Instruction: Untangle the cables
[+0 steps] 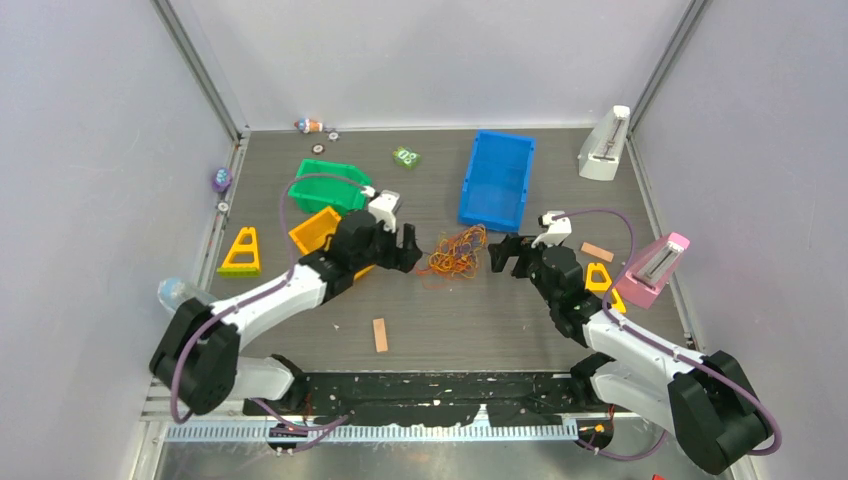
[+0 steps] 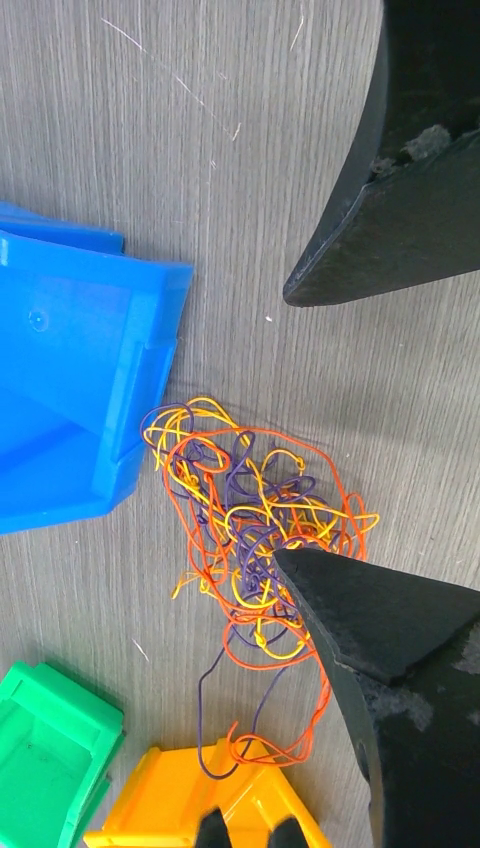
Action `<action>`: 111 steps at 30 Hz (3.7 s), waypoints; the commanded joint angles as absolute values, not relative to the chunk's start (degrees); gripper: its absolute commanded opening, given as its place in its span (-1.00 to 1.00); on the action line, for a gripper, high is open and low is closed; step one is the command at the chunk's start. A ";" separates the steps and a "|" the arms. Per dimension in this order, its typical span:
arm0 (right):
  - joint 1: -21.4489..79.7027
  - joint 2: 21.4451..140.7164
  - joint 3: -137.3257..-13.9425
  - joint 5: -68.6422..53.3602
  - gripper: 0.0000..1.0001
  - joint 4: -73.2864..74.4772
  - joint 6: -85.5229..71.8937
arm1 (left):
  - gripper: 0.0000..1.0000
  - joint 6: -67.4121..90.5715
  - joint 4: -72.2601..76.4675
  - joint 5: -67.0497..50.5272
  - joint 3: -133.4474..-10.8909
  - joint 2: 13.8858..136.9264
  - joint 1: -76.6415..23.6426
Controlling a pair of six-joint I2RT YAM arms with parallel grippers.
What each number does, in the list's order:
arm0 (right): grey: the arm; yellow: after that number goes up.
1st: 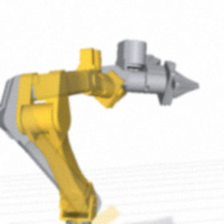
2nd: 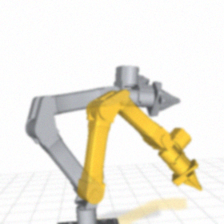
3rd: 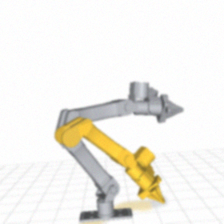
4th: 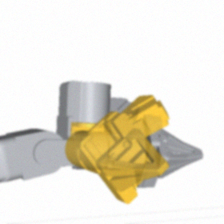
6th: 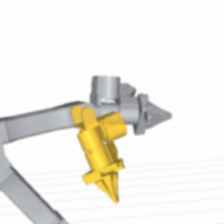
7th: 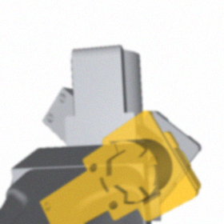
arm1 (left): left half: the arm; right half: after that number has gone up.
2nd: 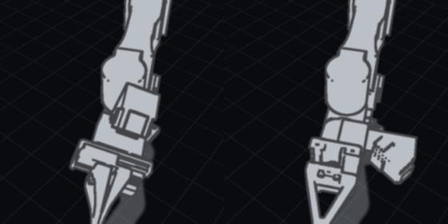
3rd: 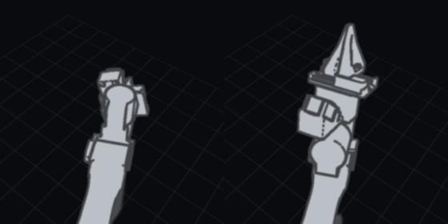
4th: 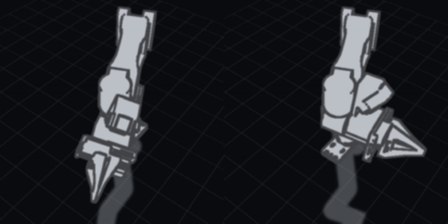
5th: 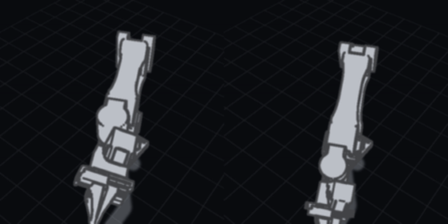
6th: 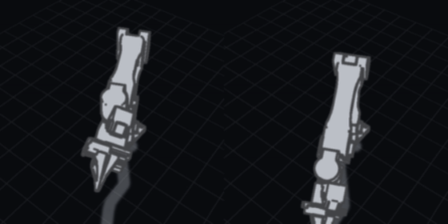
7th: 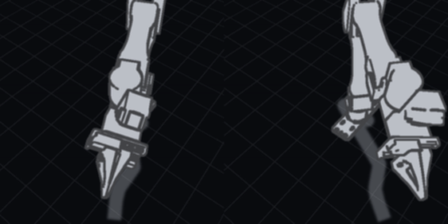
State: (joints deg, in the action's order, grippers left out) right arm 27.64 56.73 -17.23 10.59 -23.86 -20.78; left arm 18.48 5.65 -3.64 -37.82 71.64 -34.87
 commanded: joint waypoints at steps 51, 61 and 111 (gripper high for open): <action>29.42 78.73 -30.74 0.50 -0.89 -22.47 -21.77 | -1.00 24.92 12.99 -18.20 -48.65 90.12 -35.25; 28.18 62.84 -22.50 22.59 -0.90 -20.51 -26.81 | -1.00 30.59 16.25 -7.13 -40.02 82.91 -29.90; 23.16 58.89 -23.91 48.12 -0.90 2.75 -47.13 | -1.00 32.30 9.15 14.04 -36.69 74.20 -29.69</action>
